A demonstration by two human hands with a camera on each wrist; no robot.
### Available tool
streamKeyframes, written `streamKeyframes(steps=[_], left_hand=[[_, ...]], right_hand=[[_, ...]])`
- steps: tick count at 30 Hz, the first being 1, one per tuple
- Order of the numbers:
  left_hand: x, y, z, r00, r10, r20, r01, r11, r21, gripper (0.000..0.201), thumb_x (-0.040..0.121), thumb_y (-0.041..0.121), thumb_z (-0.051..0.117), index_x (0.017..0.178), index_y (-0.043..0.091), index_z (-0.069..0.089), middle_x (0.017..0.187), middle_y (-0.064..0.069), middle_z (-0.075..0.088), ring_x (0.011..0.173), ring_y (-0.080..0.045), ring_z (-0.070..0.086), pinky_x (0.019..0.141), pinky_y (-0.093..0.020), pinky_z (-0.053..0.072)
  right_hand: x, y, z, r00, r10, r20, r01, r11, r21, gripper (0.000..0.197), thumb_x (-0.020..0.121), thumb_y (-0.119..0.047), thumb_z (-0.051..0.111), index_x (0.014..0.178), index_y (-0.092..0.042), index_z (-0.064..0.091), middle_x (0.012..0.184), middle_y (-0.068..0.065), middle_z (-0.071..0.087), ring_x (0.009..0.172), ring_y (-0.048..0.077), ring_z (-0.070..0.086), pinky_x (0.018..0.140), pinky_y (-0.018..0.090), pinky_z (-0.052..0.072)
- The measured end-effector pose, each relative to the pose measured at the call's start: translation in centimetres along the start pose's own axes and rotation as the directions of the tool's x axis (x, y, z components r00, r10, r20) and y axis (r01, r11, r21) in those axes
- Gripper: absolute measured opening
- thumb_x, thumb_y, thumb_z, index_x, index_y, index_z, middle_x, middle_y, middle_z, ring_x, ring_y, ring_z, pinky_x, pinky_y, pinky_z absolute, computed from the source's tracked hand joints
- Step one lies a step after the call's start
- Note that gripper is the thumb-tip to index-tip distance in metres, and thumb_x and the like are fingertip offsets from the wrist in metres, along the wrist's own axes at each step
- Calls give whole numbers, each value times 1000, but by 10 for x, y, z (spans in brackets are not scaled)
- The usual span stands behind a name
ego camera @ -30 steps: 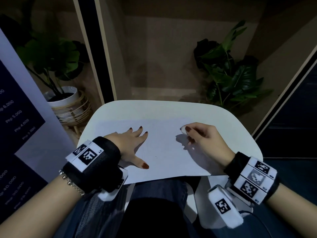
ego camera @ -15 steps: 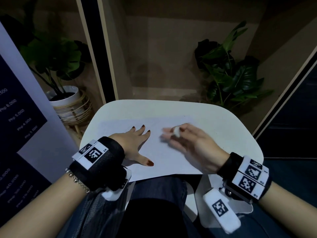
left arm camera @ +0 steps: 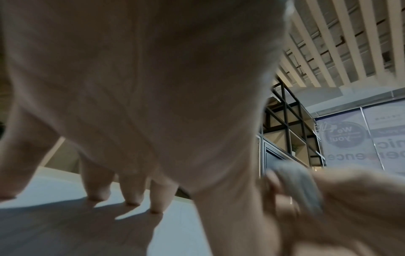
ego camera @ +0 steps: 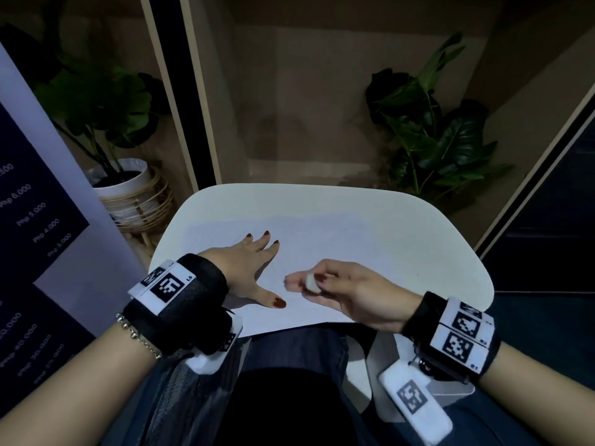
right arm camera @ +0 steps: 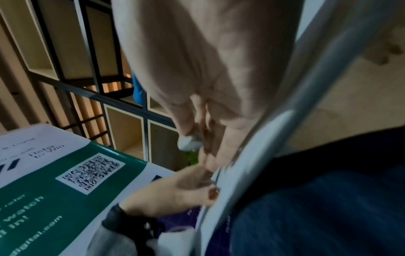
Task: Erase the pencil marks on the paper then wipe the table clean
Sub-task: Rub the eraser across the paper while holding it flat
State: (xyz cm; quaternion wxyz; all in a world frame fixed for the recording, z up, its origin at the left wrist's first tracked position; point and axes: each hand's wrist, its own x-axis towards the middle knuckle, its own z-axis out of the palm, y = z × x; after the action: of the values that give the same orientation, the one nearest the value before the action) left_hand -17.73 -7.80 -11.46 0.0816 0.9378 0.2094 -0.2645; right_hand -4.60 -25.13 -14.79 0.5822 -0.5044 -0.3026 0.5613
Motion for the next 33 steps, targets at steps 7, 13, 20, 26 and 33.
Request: streamKeyframes(steps=[7,13,20,26,33], left_hand=[[-1,0,0,1000,2,4,-2,1000,-20,111,83,67,58,155,25,-15,161,6,-25,149,-18,-18,122,-46,10],[0,1,-1,1000,0,9,0,1000,-9,111,83,67,58,155,24,-16,161,5,-25,149,-19,-18,122,-42,8],[0,0,0,1000,0,11,0,1000,-2,111,83,68,57,155,24,-17,160,5,-25,149,-19,-17,122,-43,9],[1,0,0,1000,0,8,0,1000,6,112,83,67,57,155,24,-17,161,4,-25,150,-20,-17,122,-45,11],[-1,1,-1,1000,-2,13,2,1000,6,111,84,67,57,154,24,-17,160,4,-25,150,-20,-17,122,-45,9]], right_hand=[[17,-24,-58,821,-243,-517,282,959,-5,29,103,0,38,79,-5,53,99,12,59,97,20,60,90,26,54],[-2,-21,-18,990,-72,-123,75,997,19,16,98,-5,48,85,-5,57,120,19,67,119,33,63,104,35,47],[19,-19,-58,750,-213,-626,312,949,51,21,103,0,43,87,-1,57,97,13,61,93,19,62,80,16,54],[19,-16,-11,913,-196,-359,234,970,67,24,100,-7,49,80,-11,62,106,10,69,102,24,66,99,33,47],[50,-25,-40,809,-112,-577,221,968,122,30,100,3,42,74,-5,55,88,7,59,90,16,59,71,14,53]])
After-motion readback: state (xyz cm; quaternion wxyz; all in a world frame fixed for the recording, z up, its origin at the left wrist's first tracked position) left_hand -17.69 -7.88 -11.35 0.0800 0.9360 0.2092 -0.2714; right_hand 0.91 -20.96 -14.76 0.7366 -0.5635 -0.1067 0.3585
